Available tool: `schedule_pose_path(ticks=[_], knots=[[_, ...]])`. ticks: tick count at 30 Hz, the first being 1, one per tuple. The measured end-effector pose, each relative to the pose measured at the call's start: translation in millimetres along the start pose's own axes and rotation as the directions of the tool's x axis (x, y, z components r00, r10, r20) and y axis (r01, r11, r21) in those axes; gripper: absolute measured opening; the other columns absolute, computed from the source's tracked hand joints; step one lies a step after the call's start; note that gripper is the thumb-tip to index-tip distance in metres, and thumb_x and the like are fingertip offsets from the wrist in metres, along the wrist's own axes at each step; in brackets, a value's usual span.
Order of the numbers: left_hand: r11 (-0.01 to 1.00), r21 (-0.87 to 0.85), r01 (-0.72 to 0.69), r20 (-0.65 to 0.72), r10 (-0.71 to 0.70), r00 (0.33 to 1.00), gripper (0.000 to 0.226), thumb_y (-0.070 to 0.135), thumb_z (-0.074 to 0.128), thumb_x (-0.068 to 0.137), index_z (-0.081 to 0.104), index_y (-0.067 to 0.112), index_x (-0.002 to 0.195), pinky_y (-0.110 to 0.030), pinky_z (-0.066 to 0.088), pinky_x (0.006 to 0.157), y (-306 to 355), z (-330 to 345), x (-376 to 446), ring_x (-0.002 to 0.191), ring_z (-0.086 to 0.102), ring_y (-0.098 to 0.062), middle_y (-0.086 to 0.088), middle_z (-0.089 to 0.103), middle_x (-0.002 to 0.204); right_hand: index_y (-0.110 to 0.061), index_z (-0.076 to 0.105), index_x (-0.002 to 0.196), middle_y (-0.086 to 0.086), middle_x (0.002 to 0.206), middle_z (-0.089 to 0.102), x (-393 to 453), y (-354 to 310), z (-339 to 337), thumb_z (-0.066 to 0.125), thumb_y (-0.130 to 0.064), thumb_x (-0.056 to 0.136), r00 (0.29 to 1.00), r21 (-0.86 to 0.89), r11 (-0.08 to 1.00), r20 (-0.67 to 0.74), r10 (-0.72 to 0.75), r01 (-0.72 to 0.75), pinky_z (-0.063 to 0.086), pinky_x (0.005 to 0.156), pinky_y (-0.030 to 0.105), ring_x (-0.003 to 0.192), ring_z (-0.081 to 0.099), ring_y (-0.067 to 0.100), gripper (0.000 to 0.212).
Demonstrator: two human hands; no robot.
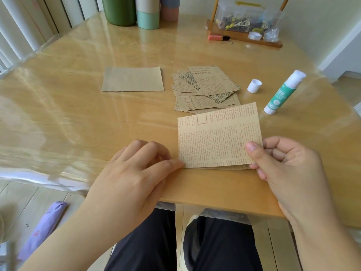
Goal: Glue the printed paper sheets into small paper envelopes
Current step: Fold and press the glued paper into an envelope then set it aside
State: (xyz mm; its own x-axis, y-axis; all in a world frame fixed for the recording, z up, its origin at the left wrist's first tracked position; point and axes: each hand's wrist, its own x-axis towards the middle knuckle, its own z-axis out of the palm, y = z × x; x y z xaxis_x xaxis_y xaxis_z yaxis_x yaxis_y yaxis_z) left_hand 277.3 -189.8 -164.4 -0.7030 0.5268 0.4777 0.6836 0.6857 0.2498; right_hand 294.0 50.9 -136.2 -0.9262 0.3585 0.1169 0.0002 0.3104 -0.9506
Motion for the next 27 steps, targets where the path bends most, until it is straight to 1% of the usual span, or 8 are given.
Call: schedule_pose_path(ticks=[2, 6, 13, 17, 23, 27], knots=[[1.000, 0.001, 0.001, 0.002, -0.001, 1.000, 0.034, 0.018, 0.040, 0.091, 0.070, 0.018, 0.106, -0.037, 0.049, 0.069, -0.1, -0.1, 0.0, 0.084, 0.054, -0.025, -0.002, 0.059, 0.096, -0.012, 0.066, 0.074, 0.013, 0.061, 0.064, 0.0, -0.2, 0.2, 0.068, -0.034, 0.071, 1.000, 0.004, 1.000, -0.001, 0.001, -0.001, 0.045, 0.051, 0.015, 0.046, 0.054, 0.004, 0.023], [1.000, 0.001, -0.001, 0.005, 0.001, 1.000, 0.034, 0.019, 0.040, 0.092, 0.071, 0.018, 0.106, -0.035, 0.048, 0.069, -0.2, -0.3, -0.3, 0.083, 0.054, -0.025, -0.002, 0.059, 0.096, -0.014, 0.066, 0.072, 0.007, 0.057, 0.064, -0.4, 0.1, -0.1, 0.068, -0.035, 0.072, 1.000, -0.001, 1.000, -0.004, -0.002, 0.002, 0.046, 0.052, 0.016, 0.047, 0.054, 0.004, 0.021], [1.000, 0.000, 0.003, 0.006, -0.003, 1.000, 0.035, 0.019, 0.039, 0.091, 0.071, 0.018, 0.106, -0.037, 0.049, 0.069, -0.1, 0.3, 0.3, 0.084, 0.054, -0.025, -0.002, 0.059, 0.096, -0.013, 0.066, 0.072, 0.009, 0.056, 0.063, 0.1, 0.8, -0.5, 0.070, -0.025, 0.078, 1.000, 0.005, 1.000, -0.003, -0.006, 0.006, 0.045, 0.051, 0.016, 0.046, 0.054, 0.004, 0.014], [1.000, -0.002, 0.003, 0.000, -0.003, 1.000, 0.035, 0.018, 0.039, 0.091, 0.071, 0.018, 0.106, -0.034, 0.047, 0.070, -0.5, 0.1, 0.0, 0.085, 0.054, -0.024, -0.001, 0.059, 0.096, -0.011, 0.066, 0.074, 0.003, 0.054, 0.063, -0.1, 0.4, -0.3, 0.069, -0.028, 0.076, 1.000, 0.001, 1.000, -0.001, -0.009, 0.009, 0.047, 0.053, 0.016, 0.047, 0.055, 0.003, 0.017], [1.000, 0.000, -0.003, 0.000, 0.003, 1.000, 0.034, 0.018, 0.040, 0.090, 0.071, 0.019, 0.105, -0.031, 0.045, 0.071, -0.9, 0.1, 0.2, 0.084, 0.054, -0.024, -0.001, 0.060, 0.096, -0.011, 0.066, 0.074, 0.009, 0.060, 0.066, -1.1, -1.3, -0.5, 0.070, -0.026, 0.077, 1.000, -0.005, 1.000, 0.003, -0.007, 0.007, 0.046, 0.052, 0.016, 0.047, 0.055, 0.003, 0.016], [1.000, 0.002, -0.016, -0.002, 0.016, 1.000, 0.035, 0.019, 0.039, 0.091, 0.071, 0.018, 0.104, -0.034, 0.048, 0.069, -0.9, 0.5, 0.2, 0.084, 0.054, -0.025, -0.002, 0.060, 0.096, -0.011, 0.066, 0.073, 0.005, 0.054, 0.063, -1.5, -1.8, 0.1, 0.069, -0.031, 0.075, 1.000, -0.015, 1.000, -0.006, -0.011, 0.011, 0.048, 0.053, 0.018, 0.046, 0.055, 0.003, 0.020]])
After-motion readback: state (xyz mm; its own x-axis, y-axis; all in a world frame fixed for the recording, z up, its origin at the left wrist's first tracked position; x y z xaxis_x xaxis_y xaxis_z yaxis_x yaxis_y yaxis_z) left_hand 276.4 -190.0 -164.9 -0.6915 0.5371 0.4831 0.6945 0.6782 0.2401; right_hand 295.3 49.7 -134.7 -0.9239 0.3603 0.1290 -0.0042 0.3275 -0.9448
